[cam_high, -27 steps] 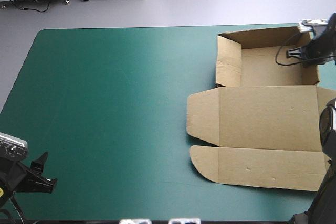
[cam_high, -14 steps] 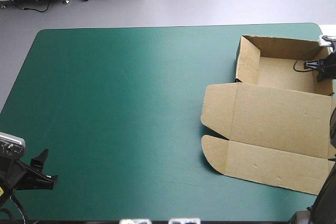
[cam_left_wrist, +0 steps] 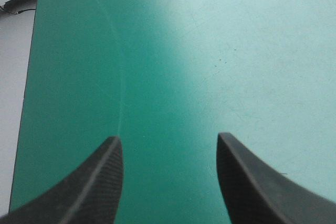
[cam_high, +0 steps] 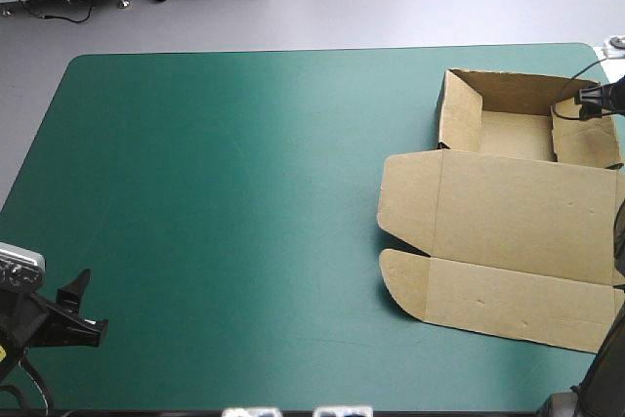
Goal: Fold the box
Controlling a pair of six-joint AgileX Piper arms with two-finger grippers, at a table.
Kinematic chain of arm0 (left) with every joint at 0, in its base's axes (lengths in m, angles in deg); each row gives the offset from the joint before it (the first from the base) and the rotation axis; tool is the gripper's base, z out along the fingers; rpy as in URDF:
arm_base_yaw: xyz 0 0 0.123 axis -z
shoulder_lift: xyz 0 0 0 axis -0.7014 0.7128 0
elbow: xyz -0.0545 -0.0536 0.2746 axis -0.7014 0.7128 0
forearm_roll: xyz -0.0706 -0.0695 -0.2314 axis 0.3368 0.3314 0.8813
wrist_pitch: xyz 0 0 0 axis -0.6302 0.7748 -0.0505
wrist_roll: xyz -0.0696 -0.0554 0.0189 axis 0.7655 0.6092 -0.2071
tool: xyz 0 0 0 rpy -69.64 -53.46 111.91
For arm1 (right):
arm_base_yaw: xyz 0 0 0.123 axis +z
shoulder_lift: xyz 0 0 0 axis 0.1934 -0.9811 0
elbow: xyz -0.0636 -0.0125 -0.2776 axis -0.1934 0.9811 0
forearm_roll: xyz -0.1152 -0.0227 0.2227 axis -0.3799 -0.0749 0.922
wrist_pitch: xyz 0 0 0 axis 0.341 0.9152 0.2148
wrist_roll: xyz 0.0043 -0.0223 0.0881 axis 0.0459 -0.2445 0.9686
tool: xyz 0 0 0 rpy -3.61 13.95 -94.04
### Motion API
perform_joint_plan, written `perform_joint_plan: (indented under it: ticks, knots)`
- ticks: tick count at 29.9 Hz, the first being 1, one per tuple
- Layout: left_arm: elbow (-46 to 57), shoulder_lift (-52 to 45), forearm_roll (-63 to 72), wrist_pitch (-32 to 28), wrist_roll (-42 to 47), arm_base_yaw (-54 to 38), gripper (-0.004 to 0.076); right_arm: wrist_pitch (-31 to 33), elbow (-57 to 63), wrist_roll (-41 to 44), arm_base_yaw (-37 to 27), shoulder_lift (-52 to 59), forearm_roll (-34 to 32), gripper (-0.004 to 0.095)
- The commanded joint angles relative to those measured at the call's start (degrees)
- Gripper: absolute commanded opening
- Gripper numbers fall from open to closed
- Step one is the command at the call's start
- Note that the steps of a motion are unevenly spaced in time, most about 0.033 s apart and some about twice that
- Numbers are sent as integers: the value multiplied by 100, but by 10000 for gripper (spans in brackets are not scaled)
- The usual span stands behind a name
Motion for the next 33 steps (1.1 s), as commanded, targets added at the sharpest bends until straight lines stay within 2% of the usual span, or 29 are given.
perform_joint_plan:
  ticks: [1,7,13,20,23,27,33]
  knots:
    - [-136,66,-33,-370,65,45,387,60,-430,143,-37,692,267,835]
    - [-136,66,-73,-370,65,45,387,60,-501,-188,213,1697,1347,830]
    - [-136,66,-73,-370,65,45,387,60,-501,-561,1116,2939,1263,831]
    - [-136,66,-49,-370,65,45,387,60,-309,-395,2169,4384,1218,825]
    - [-136,66,-15,-370,65,45,387,60,374,-272,2376,5127,911,777]
    - [-136,66,-37,-370,65,45,387,60,1852,-44,2379,6206,491,702]
    - [-136,66,-37,-370,65,45,387,48,4266,-18,2379,7549,570,633]
